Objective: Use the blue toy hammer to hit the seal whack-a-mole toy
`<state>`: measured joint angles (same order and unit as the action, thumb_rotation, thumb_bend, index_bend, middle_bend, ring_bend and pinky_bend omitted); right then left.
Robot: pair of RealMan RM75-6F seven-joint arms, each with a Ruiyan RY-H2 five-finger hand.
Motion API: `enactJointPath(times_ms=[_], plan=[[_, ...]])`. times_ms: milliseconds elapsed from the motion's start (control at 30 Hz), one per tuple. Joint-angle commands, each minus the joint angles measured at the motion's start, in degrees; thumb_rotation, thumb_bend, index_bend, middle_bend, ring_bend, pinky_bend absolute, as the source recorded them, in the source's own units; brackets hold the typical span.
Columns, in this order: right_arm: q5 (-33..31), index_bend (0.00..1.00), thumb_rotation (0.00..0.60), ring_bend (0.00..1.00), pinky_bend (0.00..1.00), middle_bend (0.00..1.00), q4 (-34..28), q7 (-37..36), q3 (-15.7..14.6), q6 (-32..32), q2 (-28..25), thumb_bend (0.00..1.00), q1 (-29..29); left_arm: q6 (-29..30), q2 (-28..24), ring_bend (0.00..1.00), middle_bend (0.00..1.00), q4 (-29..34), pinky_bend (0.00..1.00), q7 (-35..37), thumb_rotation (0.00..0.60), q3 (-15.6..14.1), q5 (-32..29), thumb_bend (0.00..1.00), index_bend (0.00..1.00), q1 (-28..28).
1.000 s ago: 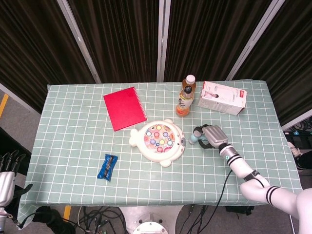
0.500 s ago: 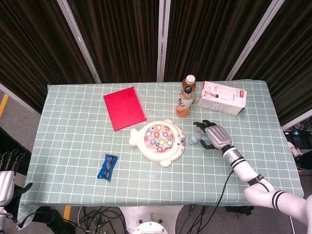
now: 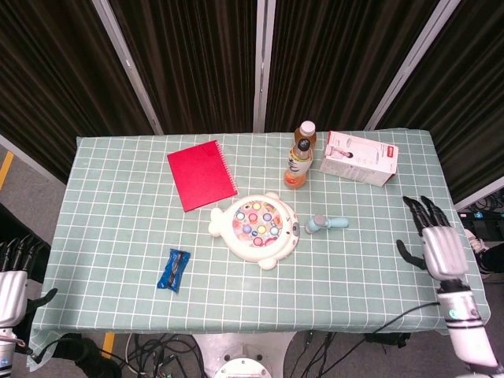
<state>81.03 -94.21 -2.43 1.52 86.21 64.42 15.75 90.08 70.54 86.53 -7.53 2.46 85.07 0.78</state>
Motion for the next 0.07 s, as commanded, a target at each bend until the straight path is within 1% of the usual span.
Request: enactJointPath(times_ms=[33, 67], plan=[[2.27, 0.02, 0.6, 0.0, 0.09, 0.09, -3.67, 1.37, -2.24, 3.62, -3.35, 0.26, -4.17, 0.07, 0.1, 0.0, 0.06, 0.12, 0.0, -0.15, 0.6, 0.07, 0.08, 0.03, 0.15, -0.09], [2.43, 0.01, 0.6, 0.0, 0.08, 0.08, -4.01, 1.67, -2.6, 3.58, -3.63, 0.26, -4.76, 0.04, 0.08, 0.0, 0.06, 0.26, 0.0, -0.23, 0.6, 0.1, 0.06, 0.03, 0.15, -0.14]])
